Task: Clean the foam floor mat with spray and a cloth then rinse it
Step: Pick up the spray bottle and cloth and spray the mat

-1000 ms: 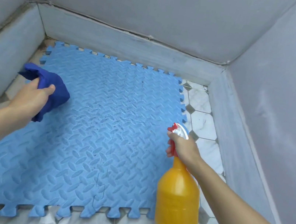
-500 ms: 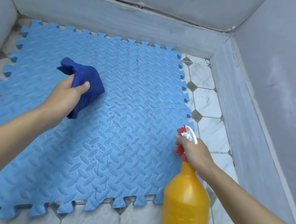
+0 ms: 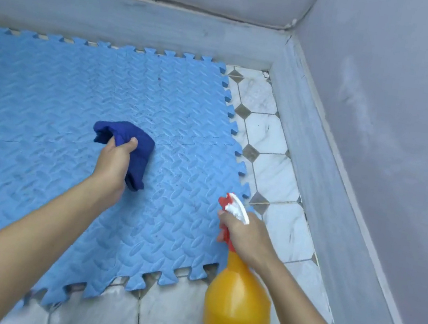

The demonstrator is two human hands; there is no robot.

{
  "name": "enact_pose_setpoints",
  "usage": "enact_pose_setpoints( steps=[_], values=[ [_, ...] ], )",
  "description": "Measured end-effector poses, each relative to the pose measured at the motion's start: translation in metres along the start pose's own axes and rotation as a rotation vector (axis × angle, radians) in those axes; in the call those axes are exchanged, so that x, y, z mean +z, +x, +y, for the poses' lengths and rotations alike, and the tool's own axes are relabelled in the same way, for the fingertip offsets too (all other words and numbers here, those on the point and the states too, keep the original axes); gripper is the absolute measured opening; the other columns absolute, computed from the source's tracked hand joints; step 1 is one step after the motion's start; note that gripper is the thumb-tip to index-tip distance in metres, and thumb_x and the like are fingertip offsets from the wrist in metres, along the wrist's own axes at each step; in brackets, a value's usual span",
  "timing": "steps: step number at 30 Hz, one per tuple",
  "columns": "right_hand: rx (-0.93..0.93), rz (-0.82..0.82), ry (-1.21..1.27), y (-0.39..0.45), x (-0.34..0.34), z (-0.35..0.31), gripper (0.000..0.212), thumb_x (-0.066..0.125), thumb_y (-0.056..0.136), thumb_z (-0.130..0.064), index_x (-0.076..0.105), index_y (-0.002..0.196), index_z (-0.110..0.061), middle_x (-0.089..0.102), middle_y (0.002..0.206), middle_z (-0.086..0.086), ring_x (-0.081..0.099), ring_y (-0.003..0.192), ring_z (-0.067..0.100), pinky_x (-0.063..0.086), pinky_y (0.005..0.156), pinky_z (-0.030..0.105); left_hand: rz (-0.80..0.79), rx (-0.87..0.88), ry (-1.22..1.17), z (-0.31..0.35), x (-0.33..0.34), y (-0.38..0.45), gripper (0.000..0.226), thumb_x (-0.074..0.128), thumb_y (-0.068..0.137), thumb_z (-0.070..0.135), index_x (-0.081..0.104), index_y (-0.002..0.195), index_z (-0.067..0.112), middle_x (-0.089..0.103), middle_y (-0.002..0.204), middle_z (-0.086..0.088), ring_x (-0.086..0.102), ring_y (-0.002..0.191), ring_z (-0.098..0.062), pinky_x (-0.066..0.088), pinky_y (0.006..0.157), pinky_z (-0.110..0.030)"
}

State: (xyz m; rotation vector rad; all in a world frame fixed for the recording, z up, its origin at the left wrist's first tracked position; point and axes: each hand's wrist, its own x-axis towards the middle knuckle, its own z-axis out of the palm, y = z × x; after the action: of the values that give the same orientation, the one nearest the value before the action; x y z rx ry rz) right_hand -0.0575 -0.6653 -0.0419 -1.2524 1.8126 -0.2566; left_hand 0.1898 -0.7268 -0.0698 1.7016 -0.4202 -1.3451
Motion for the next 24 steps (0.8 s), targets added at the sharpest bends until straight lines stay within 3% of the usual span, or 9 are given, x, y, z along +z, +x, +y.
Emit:
enact_pose_setpoints(
  steps=[3, 8, 12, 15, 19, 24],
  values=[
    [-0.006, -0.124, -0.018, 0.001, -0.007, 0.014, 0.032, 0.058, 0.088, -0.036, 0.070, 0.072, -0.011, 0.075, 0.076, 0.002, 0.065, 0.071, 0.015, 0.051, 0.078, 0.036, -0.071, 0.006, 0.016, 0.019, 0.005, 0.007, 0.032, 0.041, 0.095, 0.030, 0.048, 0.125, 0.023, 0.048, 0.105, 0.011, 0.046, 0.128, -0.015, 0.035, 0.092, -0.032],
    [-0.049, -0.047, -0.180, -0.035, -0.019, 0.030, 0.034, 0.051, 0.089, -0.034, 0.061, 0.077, -0.004, 0.072, 0.076, 0.012, 0.066, 0.077, 0.029, 0.053, 0.077, 0.042, -0.037, 0.027, -0.070, 0.048, 0.015, -0.034, 0.029, 0.043, 0.099, 0.029, 0.046, 0.127, 0.023, 0.054, 0.120, -0.001, 0.056, 0.114, -0.023, 0.045, 0.095, -0.045],
    [0.004, -0.044, -0.027, -0.049, -0.029, 0.048, 0.028, 0.056, 0.089, -0.031, 0.064, 0.074, -0.009, 0.074, 0.077, 0.003, 0.058, 0.057, 0.012, 0.048, 0.066, 0.031, -0.114, -0.003, -0.061, 0.030, 0.017, -0.053, 0.010, 0.041, 0.100, 0.025, 0.048, 0.103, 0.019, 0.053, 0.120, -0.003, 0.055, 0.117, -0.025, 0.042, 0.085, -0.039],
    [-0.016, 0.070, -0.007, -0.054, -0.056, 0.057, 0.031, 0.055, 0.087, -0.029, 0.067, 0.073, -0.004, 0.072, 0.066, 0.001, 0.062, 0.056, 0.016, 0.051, 0.068, 0.034, -0.192, 0.004, -0.031, 0.026, 0.024, -0.063, 0.021, 0.044, 0.100, 0.024, 0.045, 0.121, 0.024, 0.053, 0.131, -0.003, 0.056, 0.119, -0.024, 0.043, 0.085, -0.039],
    [-0.039, 0.275, 0.039, -0.062, -0.097, 0.069, 0.026, 0.056, 0.087, -0.028, 0.070, 0.075, -0.010, 0.073, 0.068, -0.002, 0.066, 0.072, 0.019, 0.054, 0.074, 0.040, -0.260, 0.047, -0.033, 0.039, 0.047, -0.082, 0.034, 0.043, 0.100, 0.024, 0.043, 0.134, 0.022, 0.054, 0.122, -0.002, 0.059, 0.105, -0.020, 0.047, 0.073, -0.032],
    [-0.247, 0.682, 0.089, -0.048, -0.141, 0.066, 0.017, 0.053, 0.079, -0.031, 0.063, 0.083, -0.018, 0.068, 0.072, 0.004, 0.063, 0.068, 0.025, 0.052, 0.063, 0.040, -0.334, 0.015, -0.031, 0.036, 0.078, -0.089, 0.025, 0.046, 0.099, 0.025, 0.044, 0.124, 0.023, 0.055, 0.125, -0.001, 0.057, 0.114, -0.020, 0.045, 0.087, -0.036]
  ],
)
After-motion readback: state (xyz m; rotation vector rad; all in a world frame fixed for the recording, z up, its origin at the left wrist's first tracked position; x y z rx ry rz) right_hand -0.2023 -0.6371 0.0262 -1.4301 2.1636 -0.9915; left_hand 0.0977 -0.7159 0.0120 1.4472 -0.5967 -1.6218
